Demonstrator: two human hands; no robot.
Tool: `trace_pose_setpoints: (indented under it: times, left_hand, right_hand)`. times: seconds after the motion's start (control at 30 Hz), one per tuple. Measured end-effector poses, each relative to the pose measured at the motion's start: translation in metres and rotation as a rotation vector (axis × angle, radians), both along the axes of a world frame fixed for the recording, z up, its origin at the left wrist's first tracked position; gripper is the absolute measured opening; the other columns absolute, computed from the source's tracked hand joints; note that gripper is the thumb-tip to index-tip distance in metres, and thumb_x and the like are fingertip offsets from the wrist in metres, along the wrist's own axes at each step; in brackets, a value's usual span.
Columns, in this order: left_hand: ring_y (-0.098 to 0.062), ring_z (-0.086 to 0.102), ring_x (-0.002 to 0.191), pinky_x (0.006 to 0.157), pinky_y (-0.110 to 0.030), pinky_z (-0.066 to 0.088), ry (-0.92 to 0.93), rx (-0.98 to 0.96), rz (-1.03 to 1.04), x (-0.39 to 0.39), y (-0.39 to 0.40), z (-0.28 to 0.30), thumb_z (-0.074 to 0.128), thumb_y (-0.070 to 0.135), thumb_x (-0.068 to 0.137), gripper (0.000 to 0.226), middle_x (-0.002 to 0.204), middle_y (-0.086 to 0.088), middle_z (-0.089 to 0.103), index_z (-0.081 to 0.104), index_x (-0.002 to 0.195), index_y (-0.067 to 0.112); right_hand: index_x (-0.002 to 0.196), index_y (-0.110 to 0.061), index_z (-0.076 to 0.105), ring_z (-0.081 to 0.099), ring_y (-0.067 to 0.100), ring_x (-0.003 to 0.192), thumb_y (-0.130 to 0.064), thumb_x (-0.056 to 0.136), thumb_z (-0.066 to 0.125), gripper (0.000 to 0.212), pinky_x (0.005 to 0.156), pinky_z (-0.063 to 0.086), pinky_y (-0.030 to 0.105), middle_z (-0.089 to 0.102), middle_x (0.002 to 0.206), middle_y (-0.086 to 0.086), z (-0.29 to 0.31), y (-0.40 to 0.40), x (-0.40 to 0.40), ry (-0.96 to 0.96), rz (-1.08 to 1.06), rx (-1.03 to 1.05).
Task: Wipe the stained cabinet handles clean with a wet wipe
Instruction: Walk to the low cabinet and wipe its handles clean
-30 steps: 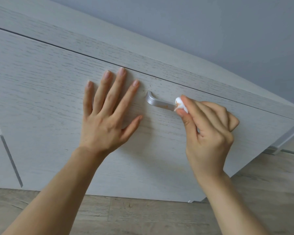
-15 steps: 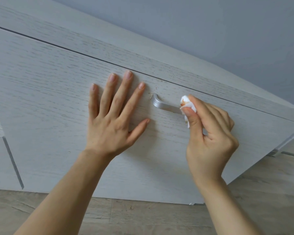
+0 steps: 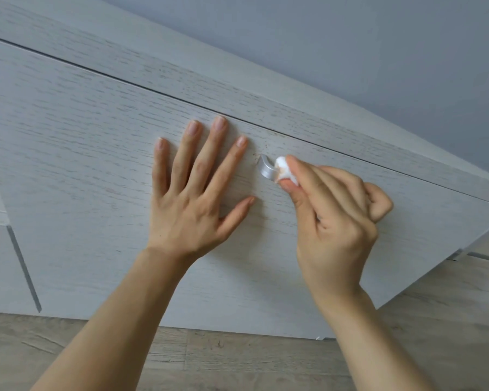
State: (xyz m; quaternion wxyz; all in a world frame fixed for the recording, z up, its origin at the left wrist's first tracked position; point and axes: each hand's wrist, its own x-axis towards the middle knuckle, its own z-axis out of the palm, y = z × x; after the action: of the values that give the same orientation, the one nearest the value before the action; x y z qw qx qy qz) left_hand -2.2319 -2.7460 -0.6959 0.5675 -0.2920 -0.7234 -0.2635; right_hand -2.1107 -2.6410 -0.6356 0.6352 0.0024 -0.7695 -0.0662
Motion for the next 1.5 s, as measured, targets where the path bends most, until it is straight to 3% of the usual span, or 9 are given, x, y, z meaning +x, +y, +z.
trace_pose_setpoints:
  times: [0.17,0.27,0.37,0.47,0.57,0.83,1.03,1.33,1.5]
  left_hand:
    - [-0.016,-0.003,0.148,0.118,-0.042,0.0,0.003,0.009,-0.007,0.0,-0.001,0.0,0.045,0.059,0.093,0.07,0.153,-0.005,0.021,0.026,0.149,0.021]
    - [-0.024,0.015,0.144,0.117,-0.042,0.006,0.046,0.031,-0.044,0.001,-0.002,0.002,0.05,0.055,0.093,0.068,0.152,-0.004,0.026,0.031,0.147,0.02]
    - [-0.023,0.03,0.139,0.115,-0.04,0.016,0.116,0.082,-0.042,-0.004,-0.007,0.004,0.058,0.05,0.091,0.064,0.149,-0.003,0.034,0.04,0.142,0.016]
    - [-0.024,0.024,0.14,0.118,-0.034,0.014,0.063,0.147,-0.056,-0.005,-0.007,0.004,0.059,0.055,0.089,0.07,0.146,-0.011,0.032,0.039,0.139,0.01]
    - [-0.025,0.019,0.14,0.119,-0.034,0.011,0.026,0.156,-0.045,-0.003,-0.003,0.004,0.057,0.057,0.089,0.073,0.145,-0.014,0.029,0.036,0.14,0.009]
    - [-0.024,0.018,0.14,0.119,-0.034,0.011,0.025,0.157,-0.038,-0.003,-0.001,0.003,0.055,0.059,0.09,0.074,0.146,-0.013,0.028,0.033,0.141,0.01]
    - [-0.024,0.018,0.141,0.12,-0.034,0.009,0.021,0.141,-0.054,-0.005,-0.002,0.002,0.056,0.059,0.089,0.076,0.148,-0.011,0.027,0.032,0.143,0.011]
    - [-0.025,0.017,0.141,0.119,-0.036,0.011,0.035,0.145,-0.035,-0.006,0.001,0.001,0.053,0.058,0.09,0.076,0.148,-0.012,0.026,0.031,0.143,0.01]
    - [-0.025,0.017,0.141,0.119,-0.037,0.01,0.01,0.173,-0.042,-0.002,0.005,0.002,0.055,0.055,0.089,0.075,0.148,-0.012,0.026,0.031,0.143,0.009]
  right_hand:
    - [0.1,-0.017,0.072,0.062,0.009,0.086,-0.025,0.094,0.057,0.018,0.079,0.034,0.036,0.072,0.09,-0.01,-0.001,-0.011,-0.004,0.008,0.021,-0.079]
    - [0.1,-0.017,0.072,0.058,0.005,0.083,-0.027,0.093,0.057,0.02,0.08,0.034,0.035,0.07,0.08,-0.008,0.001,-0.01,0.0,0.045,0.087,-0.244]
    - [0.101,-0.015,0.072,0.057,0.006,0.084,-0.026,0.093,0.057,0.02,0.079,0.034,0.036,0.069,0.081,-0.009,-0.001,-0.005,0.009,0.046,0.056,-0.233]
    - [0.103,-0.013,0.07,0.058,0.008,0.09,-0.021,0.092,0.06,0.017,0.078,0.034,0.036,0.064,0.094,-0.015,-0.003,-0.009,0.006,0.02,0.026,-0.101]
    - [0.102,-0.014,0.071,0.058,0.008,0.091,-0.022,0.092,0.061,0.016,0.078,0.034,0.034,0.066,0.094,-0.015,-0.002,-0.013,-0.005,0.016,0.037,-0.026]
    - [0.097,-0.008,0.072,0.058,0.014,0.084,-0.013,0.089,0.066,0.011,0.077,0.045,0.034,0.071,0.086,-0.003,-0.007,-0.018,-0.014,0.07,0.14,-0.074]
    - [0.097,-0.006,0.07,0.059,0.021,0.08,-0.013,0.088,0.065,0.013,0.073,0.049,0.043,0.066,0.083,-0.002,-0.005,-0.011,-0.002,0.126,0.133,-0.26]
    - [0.098,-0.016,0.068,0.052,0.002,0.083,-0.019,0.086,0.068,0.013,0.075,0.043,0.036,0.061,0.086,-0.014,-0.005,-0.021,-0.009,0.098,0.141,-0.234]
    - [0.093,-0.011,0.071,0.051,0.005,0.083,-0.017,0.085,0.068,0.011,0.074,0.044,0.038,0.058,0.084,-0.013,-0.002,-0.03,-0.012,0.096,0.151,-0.264]
